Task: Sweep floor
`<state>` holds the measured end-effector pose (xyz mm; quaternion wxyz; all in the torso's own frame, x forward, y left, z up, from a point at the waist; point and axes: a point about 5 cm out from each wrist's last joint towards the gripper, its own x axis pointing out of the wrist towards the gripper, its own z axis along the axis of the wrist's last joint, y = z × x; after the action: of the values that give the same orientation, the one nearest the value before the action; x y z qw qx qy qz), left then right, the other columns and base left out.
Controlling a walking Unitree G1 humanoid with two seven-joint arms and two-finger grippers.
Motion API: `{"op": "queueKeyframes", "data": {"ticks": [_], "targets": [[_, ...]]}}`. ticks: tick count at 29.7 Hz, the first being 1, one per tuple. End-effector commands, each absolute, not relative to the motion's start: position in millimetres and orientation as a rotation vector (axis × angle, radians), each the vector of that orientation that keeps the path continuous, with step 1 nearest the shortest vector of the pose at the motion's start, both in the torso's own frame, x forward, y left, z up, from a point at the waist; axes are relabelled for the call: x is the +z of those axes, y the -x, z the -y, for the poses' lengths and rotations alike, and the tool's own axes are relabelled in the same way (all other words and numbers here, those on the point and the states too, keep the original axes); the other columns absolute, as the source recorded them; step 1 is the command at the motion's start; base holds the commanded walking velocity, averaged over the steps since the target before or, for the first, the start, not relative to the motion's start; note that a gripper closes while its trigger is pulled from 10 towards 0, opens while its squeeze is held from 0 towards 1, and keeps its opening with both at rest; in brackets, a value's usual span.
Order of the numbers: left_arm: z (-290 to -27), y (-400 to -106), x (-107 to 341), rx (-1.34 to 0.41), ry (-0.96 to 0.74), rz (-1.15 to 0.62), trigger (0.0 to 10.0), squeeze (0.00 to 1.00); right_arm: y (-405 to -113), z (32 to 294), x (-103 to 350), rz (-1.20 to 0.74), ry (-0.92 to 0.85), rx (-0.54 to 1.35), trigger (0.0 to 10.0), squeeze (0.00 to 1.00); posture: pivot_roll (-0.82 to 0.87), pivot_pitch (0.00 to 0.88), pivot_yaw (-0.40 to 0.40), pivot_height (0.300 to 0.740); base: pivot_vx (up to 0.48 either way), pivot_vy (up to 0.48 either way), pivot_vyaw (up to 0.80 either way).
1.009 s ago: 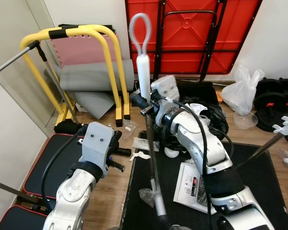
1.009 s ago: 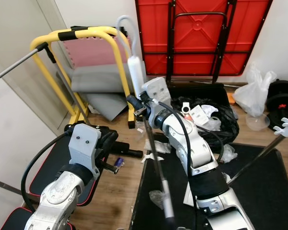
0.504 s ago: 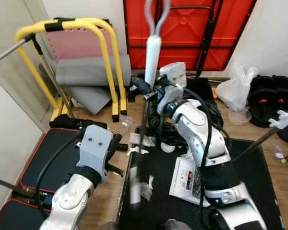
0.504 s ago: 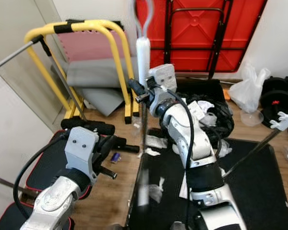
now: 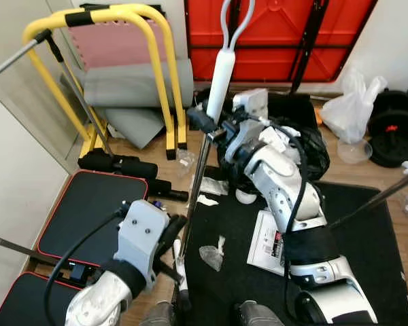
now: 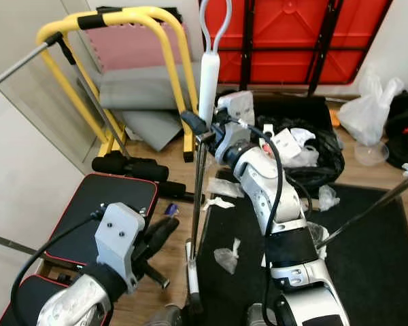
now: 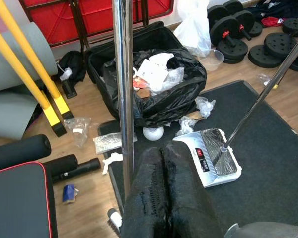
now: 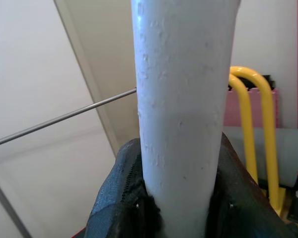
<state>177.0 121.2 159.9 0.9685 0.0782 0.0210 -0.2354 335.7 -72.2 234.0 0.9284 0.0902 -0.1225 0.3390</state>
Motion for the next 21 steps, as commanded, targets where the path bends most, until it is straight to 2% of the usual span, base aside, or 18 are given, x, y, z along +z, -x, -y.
{"op": "queueKeyframes", "data": {"ticks": [1, 5, 9, 16, 21], "targets": [[-123.7, -171.6, 159.9, -0.472, -0.133, -0.064, 10.0, 0.00, -332.6, 65.9, 243.8, 0.302, -0.219, 0.744, 10.0, 0.00, -0.03, 0.268, 0.025, 0.740, 0.000, 0.000, 0.00], [-127.7, -164.3, 159.4, -0.425, -0.004, -0.087, 10.0, 0.00, -329.6, 63.4, 242.4, 0.304, -0.294, 0.833, 10.0, 0.00, -0.02, 0.284, 0.019, 0.740, 0.000, 0.000, 0.00], [-129.2, -160.1, 160.8, -0.422, 0.080, -0.080, 10.0, 0.00, -330.5, 63.2, 238.1, 0.300, -0.268, 0.857, 10.0, 0.00, -0.02, 0.300, 0.014, 0.740, 0.000, 0.000, 0.00], [-127.9, -160.6, 163.1, -0.449, 0.083, -0.060, 10.0, 0.00, -333.0, 63.7, 238.4, 0.323, -0.242, 0.842, 10.0, 0.00, -0.01, 0.308, 0.013, 0.740, 0.000, 0.000, 0.00], [-127.0, -160.6, 166.5, -0.473, 0.105, -0.047, 10.0, 0.00, -339.8, 66.5, 238.8, 0.330, -0.192, 0.756, 10.0, 0.00, 0.00, 0.325, 0.017, 0.740, 0.000, 0.000, 0.00]]}}
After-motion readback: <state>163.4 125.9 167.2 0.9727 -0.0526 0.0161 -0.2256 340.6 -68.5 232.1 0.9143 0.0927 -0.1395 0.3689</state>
